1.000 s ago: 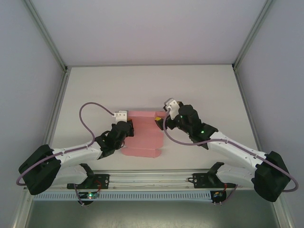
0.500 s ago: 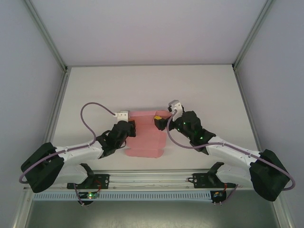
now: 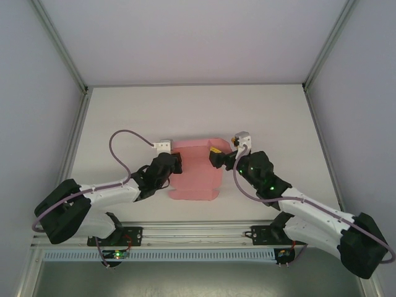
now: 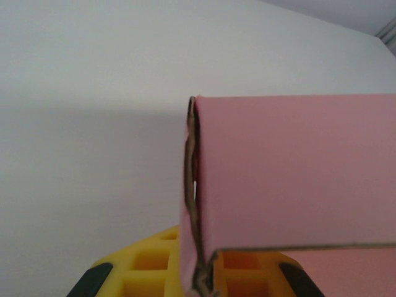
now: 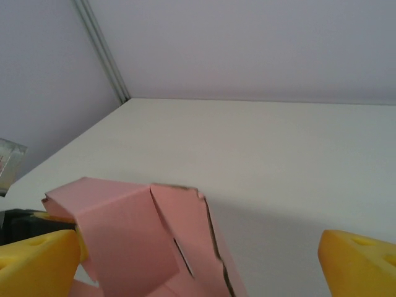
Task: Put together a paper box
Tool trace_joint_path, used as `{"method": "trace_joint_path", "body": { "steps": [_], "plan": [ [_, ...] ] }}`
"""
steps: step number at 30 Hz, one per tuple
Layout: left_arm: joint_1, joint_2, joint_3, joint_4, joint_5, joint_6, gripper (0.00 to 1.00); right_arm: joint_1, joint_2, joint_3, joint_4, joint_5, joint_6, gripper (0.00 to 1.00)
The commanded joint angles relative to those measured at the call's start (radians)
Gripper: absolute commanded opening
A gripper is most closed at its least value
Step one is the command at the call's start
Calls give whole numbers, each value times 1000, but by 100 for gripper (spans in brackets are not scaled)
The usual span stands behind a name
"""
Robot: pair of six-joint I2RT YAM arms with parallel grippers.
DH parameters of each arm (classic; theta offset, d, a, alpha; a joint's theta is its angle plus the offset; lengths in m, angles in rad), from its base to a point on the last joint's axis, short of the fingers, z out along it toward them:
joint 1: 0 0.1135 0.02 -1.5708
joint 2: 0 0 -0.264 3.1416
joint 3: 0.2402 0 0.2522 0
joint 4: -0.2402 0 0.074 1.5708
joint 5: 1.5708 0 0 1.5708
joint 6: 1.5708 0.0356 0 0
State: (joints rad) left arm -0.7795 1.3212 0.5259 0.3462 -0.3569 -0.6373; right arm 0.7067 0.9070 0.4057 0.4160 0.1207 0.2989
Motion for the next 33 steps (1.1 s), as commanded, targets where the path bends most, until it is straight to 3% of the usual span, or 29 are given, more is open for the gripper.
{"method": "trace_joint_path", "body": {
  "steps": [1, 7, 11, 14, 20, 28, 33],
  "plan": [
    [-8, -44, 46, -71, -119, -14, 0, -7, -80, 27, -200, 56, 59, 98],
    [-7, -128, 38, -162, -240, -33, 0, -26, -233, -50, -252, 83, 167, 97],
    [-7, -163, 13, -164, -238, -34, 0, -70, -264, -94, -200, -13, 311, 88],
    [-6, -168, 0, -147, -214, -40, 0, -88, -218, -89, -138, -116, 411, 86],
    [-7, -142, 5, -128, -191, -51, 0, -88, -54, 5, -108, -203, 493, 76],
    [-7, -101, 14, -90, -150, -62, 0, -86, 84, 49, -71, -190, 518, 48],
    [-6, -92, 23, -98, -160, -77, 0, -84, 110, 48, -73, -187, 528, 50]
  ]
}}
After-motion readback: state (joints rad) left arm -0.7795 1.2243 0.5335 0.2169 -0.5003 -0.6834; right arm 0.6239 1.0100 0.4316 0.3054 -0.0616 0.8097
